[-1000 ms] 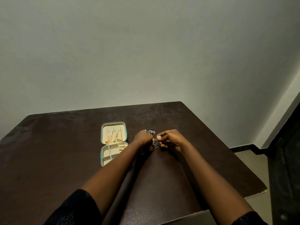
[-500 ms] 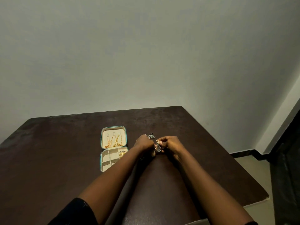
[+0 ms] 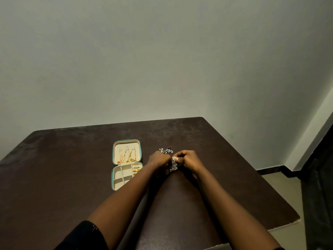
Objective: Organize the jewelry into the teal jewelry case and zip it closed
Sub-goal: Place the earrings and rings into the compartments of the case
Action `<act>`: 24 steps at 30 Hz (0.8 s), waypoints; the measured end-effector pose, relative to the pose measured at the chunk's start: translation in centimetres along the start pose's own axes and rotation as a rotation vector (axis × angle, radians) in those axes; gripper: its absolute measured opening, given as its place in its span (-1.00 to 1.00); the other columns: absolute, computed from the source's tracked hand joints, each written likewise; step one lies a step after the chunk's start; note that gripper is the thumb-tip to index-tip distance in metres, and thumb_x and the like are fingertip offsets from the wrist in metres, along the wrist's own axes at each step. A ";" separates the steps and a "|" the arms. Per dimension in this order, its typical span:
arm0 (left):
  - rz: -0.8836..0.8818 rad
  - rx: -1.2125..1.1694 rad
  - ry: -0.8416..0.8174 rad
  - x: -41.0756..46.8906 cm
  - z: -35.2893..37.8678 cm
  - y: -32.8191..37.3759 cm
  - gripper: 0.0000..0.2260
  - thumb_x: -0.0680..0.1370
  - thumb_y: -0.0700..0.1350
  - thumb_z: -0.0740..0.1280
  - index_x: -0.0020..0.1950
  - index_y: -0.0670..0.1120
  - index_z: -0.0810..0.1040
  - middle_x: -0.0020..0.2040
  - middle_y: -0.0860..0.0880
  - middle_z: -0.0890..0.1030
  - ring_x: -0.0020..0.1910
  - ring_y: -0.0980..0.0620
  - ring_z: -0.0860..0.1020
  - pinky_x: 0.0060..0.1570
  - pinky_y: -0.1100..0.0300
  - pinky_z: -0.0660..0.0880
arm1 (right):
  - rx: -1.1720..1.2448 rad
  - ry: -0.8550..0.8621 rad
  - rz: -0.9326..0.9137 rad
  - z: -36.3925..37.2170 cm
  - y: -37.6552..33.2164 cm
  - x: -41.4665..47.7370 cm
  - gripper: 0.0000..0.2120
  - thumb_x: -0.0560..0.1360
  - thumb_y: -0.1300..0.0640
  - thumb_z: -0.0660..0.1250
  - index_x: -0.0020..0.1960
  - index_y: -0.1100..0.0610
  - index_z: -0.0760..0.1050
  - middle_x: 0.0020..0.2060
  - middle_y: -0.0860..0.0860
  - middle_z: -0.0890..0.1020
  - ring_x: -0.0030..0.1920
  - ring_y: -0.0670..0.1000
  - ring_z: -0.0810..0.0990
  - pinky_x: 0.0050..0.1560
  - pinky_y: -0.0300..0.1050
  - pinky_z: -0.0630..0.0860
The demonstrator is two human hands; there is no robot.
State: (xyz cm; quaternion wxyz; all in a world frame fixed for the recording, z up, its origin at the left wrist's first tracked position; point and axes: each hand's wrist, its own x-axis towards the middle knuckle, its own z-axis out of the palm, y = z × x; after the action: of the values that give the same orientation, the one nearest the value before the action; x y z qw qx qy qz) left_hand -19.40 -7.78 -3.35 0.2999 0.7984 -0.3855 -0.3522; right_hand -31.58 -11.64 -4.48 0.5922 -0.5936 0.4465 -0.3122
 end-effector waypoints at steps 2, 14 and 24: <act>-0.001 -0.078 0.015 0.1 0.0 -0.1 -0.67 0.54 -0.10 0.24 0.19 -0.30 0.53 0.16 -0.26 0.58 0.16 -0.19 0.56 0.15 0.01 0.52 | -0.014 -0.007 -0.017 -0.1 -0.3 -0.1 -0.81 0.47 0.46 0.23 -0.19 0.24 0.53 -0.39 0.08 0.53 -0.38 -0.07 0.45 -0.46 -0.33 0.40; 0.198 -0.155 0.075 -0.8 -0.1 -0.4 -0.83 0.40 -0.21 0.44 -0.03 -0.08 0.70 -0.06 -0.06 0.70 -0.02 0.00 0.64 0.12 0.12 0.54 | 0.085 -0.019 -0.130 -1.0 0.6 -0.4 -0.80 0.44 0.44 0.32 -0.16 0.16 0.54 -0.28 0.06 0.57 -0.26 -0.02 0.54 -0.22 -0.13 0.49; 0.241 -0.380 -0.029 -2.2 -0.5 0.4 -0.91 0.44 -0.25 0.38 -0.14 -0.14 0.68 -0.22 -0.03 0.65 -0.18 0.03 0.58 -0.16 0.21 0.48 | 0.149 0.030 -0.145 -1.6 0.3 -0.3 -0.74 0.42 0.49 0.28 -0.22 0.14 0.52 -0.24 0.08 0.56 -0.23 0.01 0.55 -0.22 -0.08 0.51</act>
State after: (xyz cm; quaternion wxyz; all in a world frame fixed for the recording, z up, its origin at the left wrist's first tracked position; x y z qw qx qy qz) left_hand -20.16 -6.07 -2.00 0.4791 0.6706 -0.4093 -0.3915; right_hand -33.23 -12.04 -4.57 0.6037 -0.5740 0.3870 -0.3954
